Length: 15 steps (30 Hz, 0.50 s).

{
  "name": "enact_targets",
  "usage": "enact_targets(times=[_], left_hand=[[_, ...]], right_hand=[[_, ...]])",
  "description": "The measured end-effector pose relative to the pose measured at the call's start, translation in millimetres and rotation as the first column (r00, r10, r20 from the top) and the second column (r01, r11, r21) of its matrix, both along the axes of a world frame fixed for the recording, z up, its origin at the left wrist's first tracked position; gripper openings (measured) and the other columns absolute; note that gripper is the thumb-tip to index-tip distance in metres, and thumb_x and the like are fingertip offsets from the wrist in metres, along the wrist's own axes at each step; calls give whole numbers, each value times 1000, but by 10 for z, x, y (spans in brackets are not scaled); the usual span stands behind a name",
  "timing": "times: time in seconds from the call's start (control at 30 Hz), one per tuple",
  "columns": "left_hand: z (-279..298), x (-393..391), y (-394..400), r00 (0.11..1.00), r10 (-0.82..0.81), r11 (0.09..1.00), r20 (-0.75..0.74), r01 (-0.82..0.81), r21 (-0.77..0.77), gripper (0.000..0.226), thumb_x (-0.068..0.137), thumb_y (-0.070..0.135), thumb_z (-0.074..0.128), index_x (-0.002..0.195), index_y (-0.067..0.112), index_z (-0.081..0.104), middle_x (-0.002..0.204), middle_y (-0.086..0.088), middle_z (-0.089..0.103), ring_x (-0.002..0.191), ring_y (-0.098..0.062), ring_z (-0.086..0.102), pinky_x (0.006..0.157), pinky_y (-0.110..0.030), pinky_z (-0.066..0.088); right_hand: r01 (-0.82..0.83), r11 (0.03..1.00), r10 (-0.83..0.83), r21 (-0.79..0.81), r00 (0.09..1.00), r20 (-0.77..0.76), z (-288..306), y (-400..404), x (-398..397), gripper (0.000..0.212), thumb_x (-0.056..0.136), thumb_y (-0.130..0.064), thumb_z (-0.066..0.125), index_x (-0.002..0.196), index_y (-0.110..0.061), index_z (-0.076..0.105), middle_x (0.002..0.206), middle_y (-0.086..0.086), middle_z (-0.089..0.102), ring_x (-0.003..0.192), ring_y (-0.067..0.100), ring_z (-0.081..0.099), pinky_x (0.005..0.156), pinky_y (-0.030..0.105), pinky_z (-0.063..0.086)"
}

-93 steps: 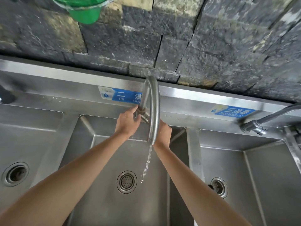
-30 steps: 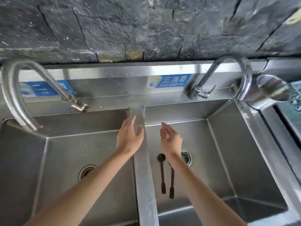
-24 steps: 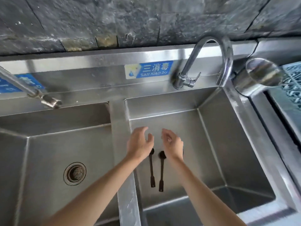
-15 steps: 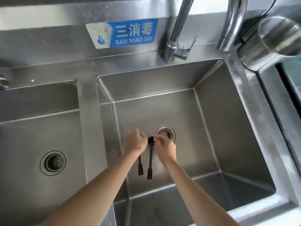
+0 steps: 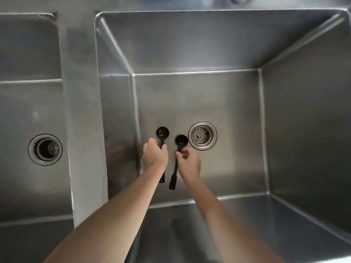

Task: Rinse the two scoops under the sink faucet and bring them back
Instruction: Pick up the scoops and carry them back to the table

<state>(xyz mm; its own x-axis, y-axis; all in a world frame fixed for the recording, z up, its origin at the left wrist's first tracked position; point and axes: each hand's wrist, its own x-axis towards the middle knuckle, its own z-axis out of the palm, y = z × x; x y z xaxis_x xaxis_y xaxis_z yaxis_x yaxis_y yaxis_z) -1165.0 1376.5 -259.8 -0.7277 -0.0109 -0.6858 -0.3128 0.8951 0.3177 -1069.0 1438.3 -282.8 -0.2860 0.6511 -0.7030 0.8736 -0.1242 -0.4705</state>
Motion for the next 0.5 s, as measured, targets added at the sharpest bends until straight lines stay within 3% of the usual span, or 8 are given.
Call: enact_targets(times=[0.13, 0.27, 0.3, 0.4, 0.5], left_hand=[[-4, 74, -24, 999, 34, 999, 20, -34, -4, 28, 88, 24, 69, 113, 14, 63, 116, -8, 64, 105, -31, 65, 90, -43, 54], [12, 154, -57, 995, 76, 997, 62, -75, -11, 23, 88, 13, 65, 110, 14, 67, 113, -11, 71, 107, -32, 66, 89, -37, 55], [27, 165, -64, 994, 85, 996, 68, -85, -13, 22, 88, 11, 63, 110, 15, 68, 113, -12, 72, 107, -33, 66, 89, -36, 55], [119, 196, -85, 992, 94, 995, 80, -95, 7, 24, 91, 9, 59, 112, 15, 70, 115, -12, 72, 109, -32, 66, 90, -34, 54], [291, 195, -112, 987, 134, 988, 92, -140, 65, 23, 91, 6, 58, 108, 13, 71, 110, -11, 73, 108, -31, 66, 87, -32, 51]], right_hand=[[-21, 1000, 20, -14, 999, -26, -22, -15, 5, 18, 99, -26, 66, 111, -14, 71, 93, -4, 71, 90, 15, 67, 80, 27, 48], [-23, 1000, 23, -11, 999, -47, 15, -6, 28, 18, 99, -23, 67, 113, -13, 72, 89, -7, 68, 82, 7, 64, 67, 6, 45], [-11, 1000, 10, -26, 998, -58, 33, -5, 34, 20, 99, -23, 68, 115, -13, 72, 91, -6, 70, 84, 8, 66, 73, 9, 51], [39, 997, -46, -72, 994, -96, 147, 6, 70, 25, 98, -24, 69, 120, -13, 72, 100, -1, 75, 98, 18, 73, 93, 42, 60], [103, 989, -117, -108, 984, -134, 316, 14, 134, 26, 97, -25, 70, 120, -14, 71, 97, -2, 77, 92, 13, 74, 89, 42, 62]])
